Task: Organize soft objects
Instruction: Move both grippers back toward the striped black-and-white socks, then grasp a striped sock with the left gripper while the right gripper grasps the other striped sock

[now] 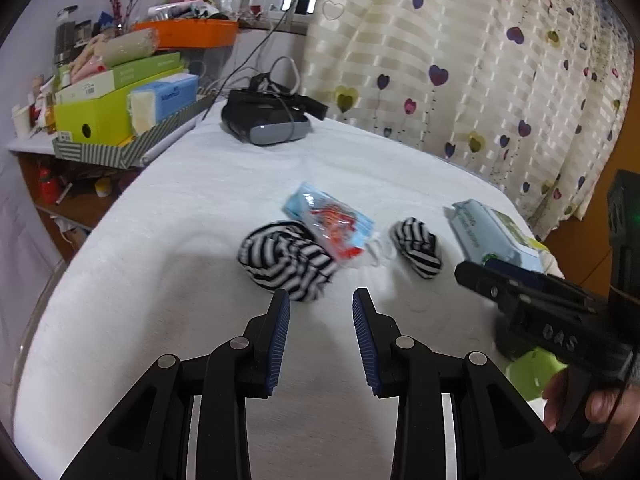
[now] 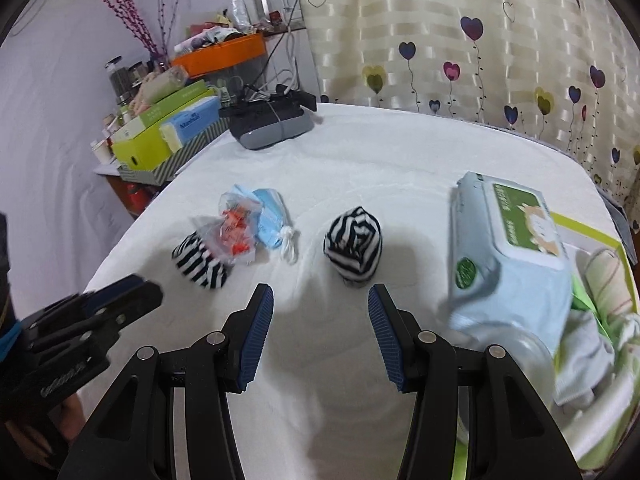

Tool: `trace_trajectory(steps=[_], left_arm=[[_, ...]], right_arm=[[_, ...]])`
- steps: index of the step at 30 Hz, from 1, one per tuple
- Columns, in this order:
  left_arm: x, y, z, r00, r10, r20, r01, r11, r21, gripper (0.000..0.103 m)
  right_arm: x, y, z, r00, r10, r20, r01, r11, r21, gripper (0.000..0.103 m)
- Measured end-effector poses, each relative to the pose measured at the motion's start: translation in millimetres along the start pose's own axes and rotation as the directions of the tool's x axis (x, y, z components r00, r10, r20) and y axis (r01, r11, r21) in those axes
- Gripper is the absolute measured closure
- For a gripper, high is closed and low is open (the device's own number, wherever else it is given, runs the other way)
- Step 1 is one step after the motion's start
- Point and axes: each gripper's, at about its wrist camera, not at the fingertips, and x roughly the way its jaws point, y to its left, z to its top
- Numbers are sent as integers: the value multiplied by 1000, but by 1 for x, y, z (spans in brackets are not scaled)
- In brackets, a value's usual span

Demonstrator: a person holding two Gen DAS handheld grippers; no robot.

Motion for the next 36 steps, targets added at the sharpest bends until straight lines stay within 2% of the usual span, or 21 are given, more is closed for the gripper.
trace_trajectory(steps=[8, 17, 20, 23, 24, 26, 27, 36], left_arm=[[17, 20, 9, 1000, 7, -30, -8, 1000, -18, 67], [42, 31, 11, 996, 19, -86, -24, 998, -50, 67], [44, 29, 13, 996, 29, -88, -32, 999, -33, 66], [48, 26, 16, 995, 20, -101, -22, 1000, -19, 66], [48, 25, 17, 995, 22, -99, -23, 1000, -15, 65], [52, 24, 19, 995, 24, -97, -25, 1000, -12, 57], [55, 25, 20, 994, 27, -102, -29, 999, -19, 56], [77, 13, 23, 989, 77, -124, -76, 997, 12, 55]], right_arm=[[42, -9, 19, 998, -54, -44, 57, 994, 90, 52], [72, -14, 24, 989, -135, -67, 143, 982, 124, 52], [77, -21, 22, 989, -122, -80, 134, 978, 160, 52], [79, -20, 20, 991, -101, -86, 114, 980, 162, 83], [77, -20, 19, 992, -92, -83, 105, 981, 165, 85], [72, -18, 19, 994, -87, -69, 97, 983, 158, 88], [68, -18, 18, 995, -79, -62, 88, 983, 161, 88], [31, -9, 15, 1000, -25, 8, 23, 991, 130, 88]])
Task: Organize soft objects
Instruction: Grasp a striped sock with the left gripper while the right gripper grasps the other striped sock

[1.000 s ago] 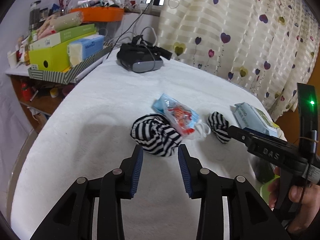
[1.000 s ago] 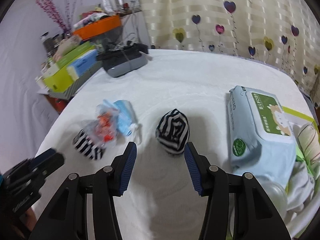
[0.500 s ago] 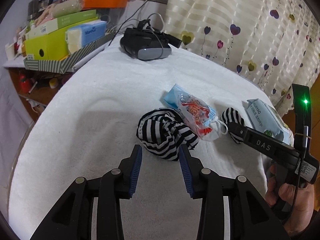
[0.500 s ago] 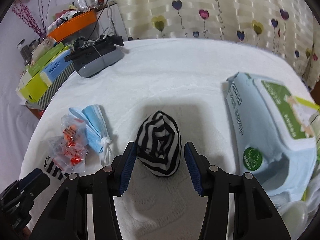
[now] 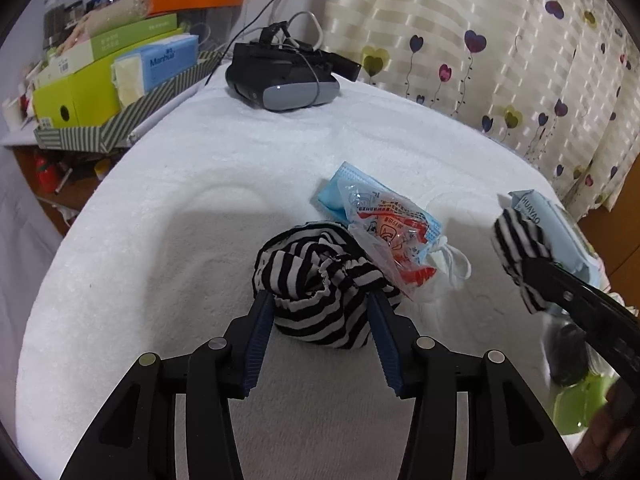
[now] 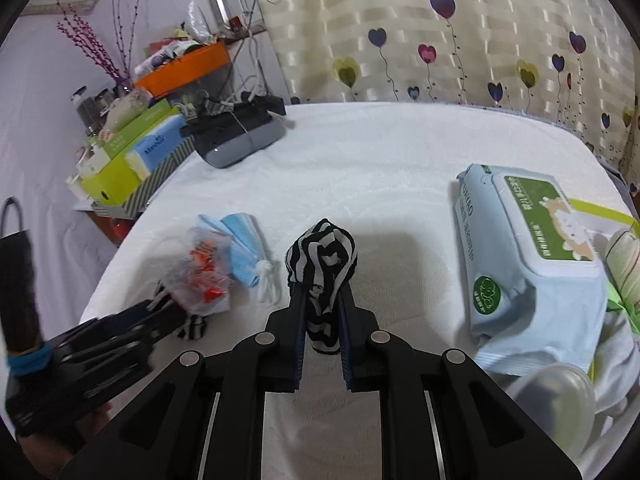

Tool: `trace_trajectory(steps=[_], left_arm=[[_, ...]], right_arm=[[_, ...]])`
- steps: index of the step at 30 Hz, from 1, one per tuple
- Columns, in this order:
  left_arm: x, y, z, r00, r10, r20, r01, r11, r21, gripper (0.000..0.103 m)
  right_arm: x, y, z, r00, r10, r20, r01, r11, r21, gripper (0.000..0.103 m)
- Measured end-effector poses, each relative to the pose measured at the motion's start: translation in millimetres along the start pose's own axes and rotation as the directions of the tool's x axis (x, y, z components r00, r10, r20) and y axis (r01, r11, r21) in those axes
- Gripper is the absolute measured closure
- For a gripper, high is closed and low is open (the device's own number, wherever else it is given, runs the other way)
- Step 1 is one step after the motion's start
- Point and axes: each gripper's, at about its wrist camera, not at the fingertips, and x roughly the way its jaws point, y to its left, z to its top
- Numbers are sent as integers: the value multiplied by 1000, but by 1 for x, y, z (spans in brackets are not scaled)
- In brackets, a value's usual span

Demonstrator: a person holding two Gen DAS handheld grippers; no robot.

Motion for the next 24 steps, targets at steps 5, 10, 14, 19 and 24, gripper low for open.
trace_trajectory(steps=[5, 10, 14, 19, 24], left_arm=[[9, -6, 0, 998, 66, -3, -66, 997, 28, 66], [2, -7, -2, 998, 65, 16, -65, 997, 30, 94], [-15, -3, -9, 998, 41, 45, -41, 999, -13, 95], [-40, -4, -24, 996, 28, 80, -25, 999, -42, 95], [-71, -11, -34, 991, 29, 134, -23, 999, -44, 95]], right_arm=[[-7, -1, -2, 1000, 27, 7, -27, 1000, 3, 88], [-17, -6, -4, 999, 36, 25, -37, 999, 12, 88], [-28, -5, -7, 998, 45, 44, -46, 999, 3, 88], [-43, -5, -12, 996, 65, 62, -65, 998, -6, 88], [-62, -5, -20, 993, 85, 82, -83, 996, -20, 88]])
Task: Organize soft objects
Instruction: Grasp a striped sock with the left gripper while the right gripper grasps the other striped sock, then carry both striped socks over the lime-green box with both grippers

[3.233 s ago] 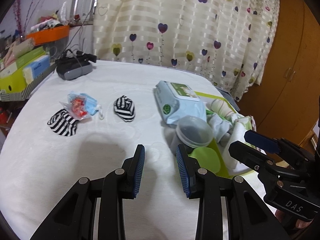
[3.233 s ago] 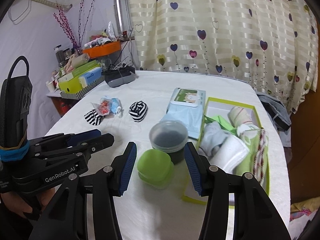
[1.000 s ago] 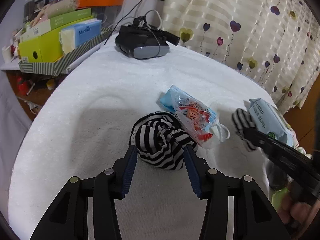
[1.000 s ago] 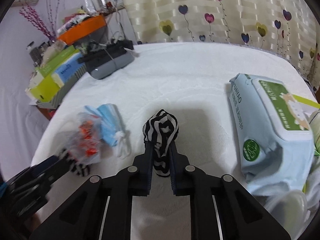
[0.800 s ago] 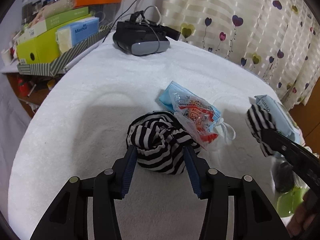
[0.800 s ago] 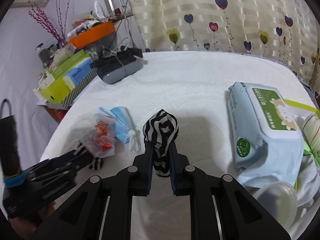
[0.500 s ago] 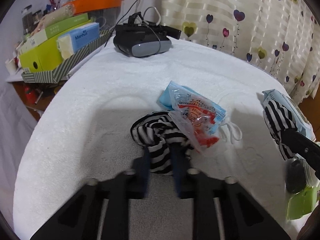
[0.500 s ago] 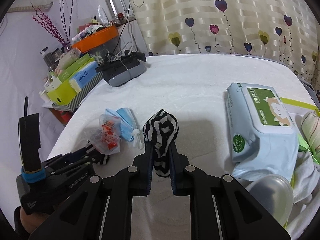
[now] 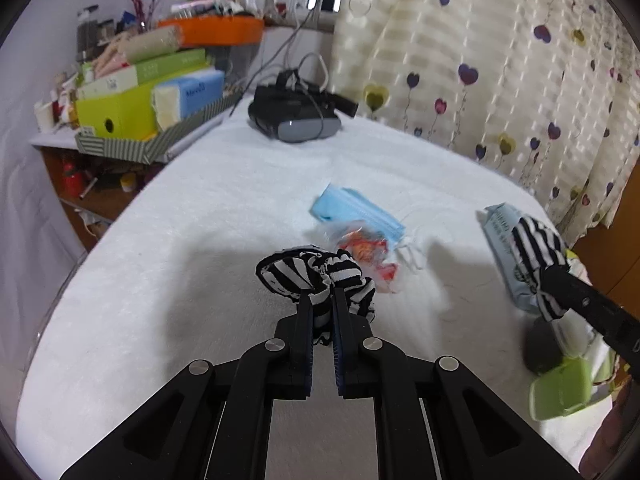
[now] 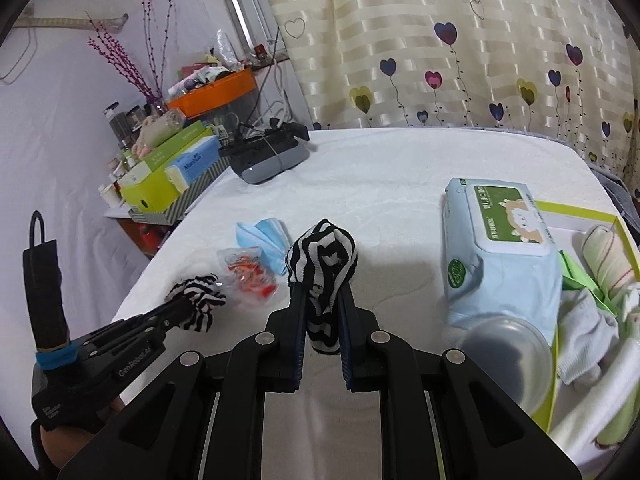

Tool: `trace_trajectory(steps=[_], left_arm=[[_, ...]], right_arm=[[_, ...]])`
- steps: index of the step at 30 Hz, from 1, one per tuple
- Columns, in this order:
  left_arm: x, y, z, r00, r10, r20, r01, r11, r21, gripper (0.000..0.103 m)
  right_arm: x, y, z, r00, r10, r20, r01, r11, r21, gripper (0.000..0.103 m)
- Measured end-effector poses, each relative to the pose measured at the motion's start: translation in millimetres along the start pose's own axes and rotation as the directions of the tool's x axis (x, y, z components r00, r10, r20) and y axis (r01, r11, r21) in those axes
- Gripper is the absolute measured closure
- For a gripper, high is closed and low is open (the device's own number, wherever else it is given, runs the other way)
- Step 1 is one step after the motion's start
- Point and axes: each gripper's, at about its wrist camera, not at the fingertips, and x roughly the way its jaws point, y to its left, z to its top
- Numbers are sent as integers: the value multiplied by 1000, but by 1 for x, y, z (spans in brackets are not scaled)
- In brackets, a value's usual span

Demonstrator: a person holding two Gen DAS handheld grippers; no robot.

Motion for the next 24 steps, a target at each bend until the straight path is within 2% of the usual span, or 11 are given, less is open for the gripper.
trace_trajectory(steps=[6, 24], left_arm=[[-28, -19, -5, 999, -35, 36, 35, 999, 24, 95], [-96, -74, -28, 982, -148, 118, 133, 983, 126, 95]], right_arm=[[-28, 4, -11, 999, 31, 25, -30, 999, -35, 88], [-98, -1, -40, 995, 15, 94, -8, 997, -76, 88]])
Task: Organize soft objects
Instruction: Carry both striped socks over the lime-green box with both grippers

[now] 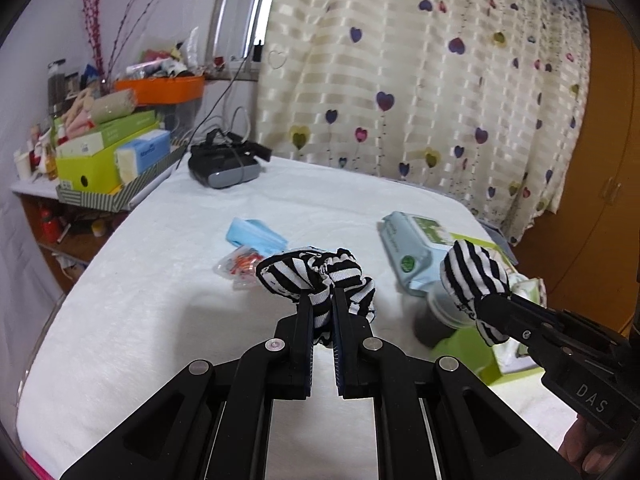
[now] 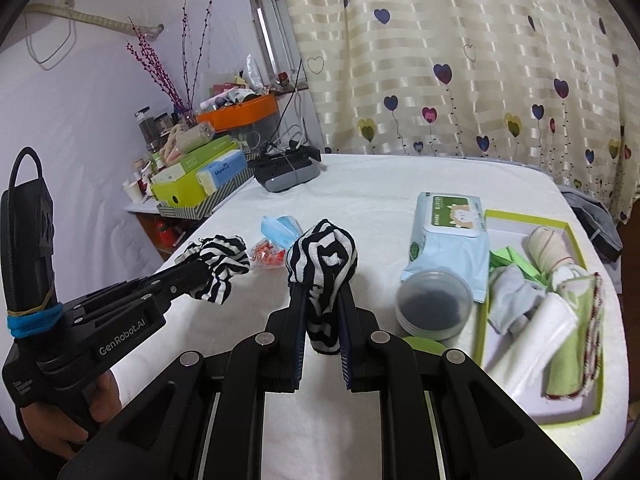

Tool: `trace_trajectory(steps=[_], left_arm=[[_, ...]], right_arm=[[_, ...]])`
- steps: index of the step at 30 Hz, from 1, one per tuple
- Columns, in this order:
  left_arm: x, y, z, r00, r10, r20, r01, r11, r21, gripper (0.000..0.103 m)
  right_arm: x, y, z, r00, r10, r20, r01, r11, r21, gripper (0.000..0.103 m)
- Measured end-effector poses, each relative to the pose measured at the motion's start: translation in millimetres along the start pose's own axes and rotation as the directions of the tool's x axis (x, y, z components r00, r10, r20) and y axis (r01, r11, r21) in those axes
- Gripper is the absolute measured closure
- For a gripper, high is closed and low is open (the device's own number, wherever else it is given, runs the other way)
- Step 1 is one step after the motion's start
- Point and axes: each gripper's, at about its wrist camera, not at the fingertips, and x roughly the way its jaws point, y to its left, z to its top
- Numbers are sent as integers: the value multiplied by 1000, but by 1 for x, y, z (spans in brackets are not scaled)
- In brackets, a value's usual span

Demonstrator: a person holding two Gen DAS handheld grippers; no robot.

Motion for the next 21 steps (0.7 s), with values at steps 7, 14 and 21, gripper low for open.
trace_trajectory(steps=[7, 14, 21], left_arm=[[-11, -20, -4, 999, -43, 8, 43, 999, 29, 95], [-12, -43, -6, 997, -80, 2, 79, 995, 68, 95], [-13, -65, -9, 994, -108, -5, 108, 989, 100, 95]], right_arm=[[-21, -2, -7, 1000, -19, 23, 19, 1000, -8, 88], [-37, -13, -15, 998, -53, 40, 53, 999, 1, 88], [-50, -29, -19, 996, -76, 52, 75, 997, 21, 88]])
